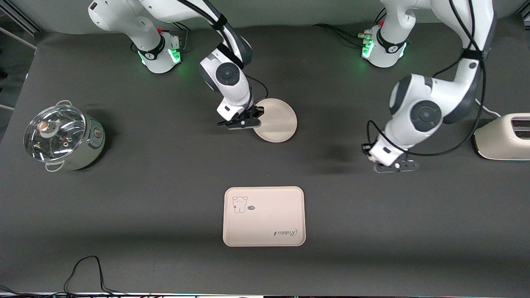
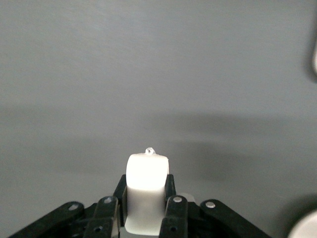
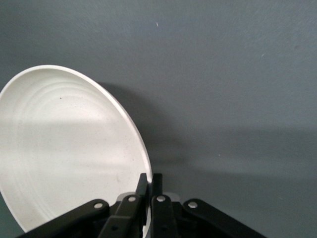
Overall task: Place bun in plate and plate on tray
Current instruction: 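Carry the bun with the left gripper and lower it onto the plate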
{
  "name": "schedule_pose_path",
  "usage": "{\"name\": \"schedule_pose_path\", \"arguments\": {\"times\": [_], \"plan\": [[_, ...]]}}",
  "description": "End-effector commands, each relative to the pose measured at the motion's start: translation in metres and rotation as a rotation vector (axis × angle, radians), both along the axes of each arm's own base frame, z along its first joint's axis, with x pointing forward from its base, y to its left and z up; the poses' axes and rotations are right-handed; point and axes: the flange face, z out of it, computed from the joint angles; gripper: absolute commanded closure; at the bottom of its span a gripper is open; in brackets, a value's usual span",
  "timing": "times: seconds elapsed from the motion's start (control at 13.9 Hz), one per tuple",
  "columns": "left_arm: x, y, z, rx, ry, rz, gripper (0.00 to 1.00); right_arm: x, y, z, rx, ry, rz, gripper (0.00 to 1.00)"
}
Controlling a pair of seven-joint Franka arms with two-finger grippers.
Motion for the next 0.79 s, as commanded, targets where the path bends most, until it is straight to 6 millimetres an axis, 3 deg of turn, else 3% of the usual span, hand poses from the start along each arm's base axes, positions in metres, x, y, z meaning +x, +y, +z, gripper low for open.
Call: {"name": "schedule_pose_path", "arguments": {"times": [0.0, 0.22, 0.5, 0.72], "plan": [[-0.025, -0.065, 0.025, -0.020, 0.008, 0.085, 0.68, 0.017, 0.001, 0.025, 0.034, -0.007, -0.035, 1.00], [-0.050, -0.125, 0.036, -0.049, -0.001, 0.126, 0.68, 0.053, -0.004, 0.042, 0.069, -0.041, -0.077, 1.00], [-0.074, -0.187, 0.042, -0.078, 0.004, 0.174, 0.68, 0.101, -0.017, 0.065, 0.113, -0.093, -0.100, 1.00], [-0.064, -0.226, 0.049, -0.121, 0.003, 0.249, 0.68, 0.121, -0.007, 0.082, 0.163, -0.078, -0.142, 1.00]]}}
